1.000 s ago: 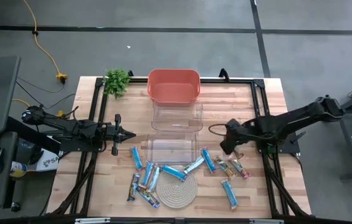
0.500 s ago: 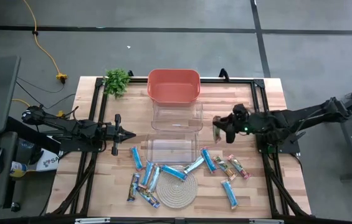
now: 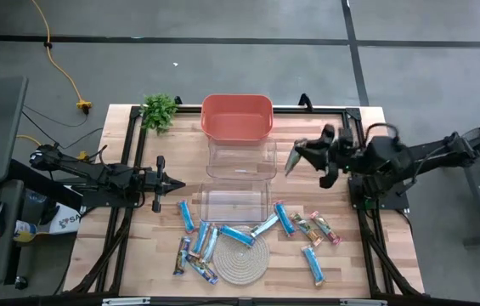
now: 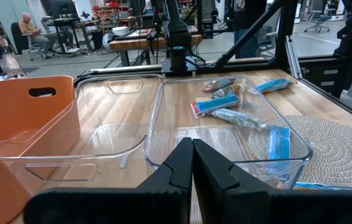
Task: Pick and place Granola Bars by type
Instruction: Put the red granola bar into the orange bin
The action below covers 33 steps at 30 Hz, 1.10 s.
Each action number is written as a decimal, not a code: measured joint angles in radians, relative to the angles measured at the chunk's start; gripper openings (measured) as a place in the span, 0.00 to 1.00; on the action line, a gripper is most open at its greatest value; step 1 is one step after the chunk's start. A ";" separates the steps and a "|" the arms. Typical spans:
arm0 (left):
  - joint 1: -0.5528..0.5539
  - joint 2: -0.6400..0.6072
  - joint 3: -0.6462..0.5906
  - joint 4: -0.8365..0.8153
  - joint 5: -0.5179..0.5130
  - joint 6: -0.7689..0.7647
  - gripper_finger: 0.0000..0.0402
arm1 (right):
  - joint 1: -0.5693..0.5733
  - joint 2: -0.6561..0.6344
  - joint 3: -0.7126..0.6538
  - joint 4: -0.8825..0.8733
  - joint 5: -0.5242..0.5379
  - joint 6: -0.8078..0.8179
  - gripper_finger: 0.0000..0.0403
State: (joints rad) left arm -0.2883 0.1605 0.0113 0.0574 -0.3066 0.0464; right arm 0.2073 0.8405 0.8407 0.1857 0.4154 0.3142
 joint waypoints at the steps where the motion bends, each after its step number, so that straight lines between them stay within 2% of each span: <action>1: 0.000 0.000 0.000 0.000 0.000 0.000 0.02 | 0.000 0.007 0.039 -0.024 0.001 -0.032 0.18; 6: 0.000 0.000 0.000 0.000 0.000 0.000 0.02 | 0.000 0.064 0.291 -0.205 0.027 -0.207 0.18; 12: 0.000 0.000 0.000 0.000 0.000 0.000 0.02 | 0.000 0.196 0.618 -0.422 0.172 -0.450 0.18; 15: 0.000 0.000 0.000 0.000 0.000 0.000 0.02 | -0.015 0.279 0.767 -0.459 0.242 -0.577 0.18; 18: 0.000 0.000 0.000 0.000 0.000 0.000 0.02 | -0.051 0.362 0.890 -0.470 0.252 -0.669 0.18; 23: 0.000 0.000 0.000 0.000 0.000 0.000 0.02 | -0.160 0.505 1.045 -0.476 0.247 -0.759 0.18; 26: 0.000 0.000 0.000 0.000 0.000 0.000 0.02 | -0.244 0.593 1.115 -0.484 0.204 -0.760 0.18; 30: 0.000 0.000 0.000 0.000 0.000 0.000 0.02 | -0.354 0.715 1.195 -0.521 0.106 -0.682 0.18; 33: 0.000 0.000 0.000 0.000 0.000 0.000 0.02 | -0.432 0.814 1.271 -0.613 0.009 -0.577 0.18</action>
State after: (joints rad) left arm -0.2885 0.1604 0.0116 0.0574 -0.3068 0.0464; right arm -0.2251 1.6550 2.1114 -0.4277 0.4244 -0.2626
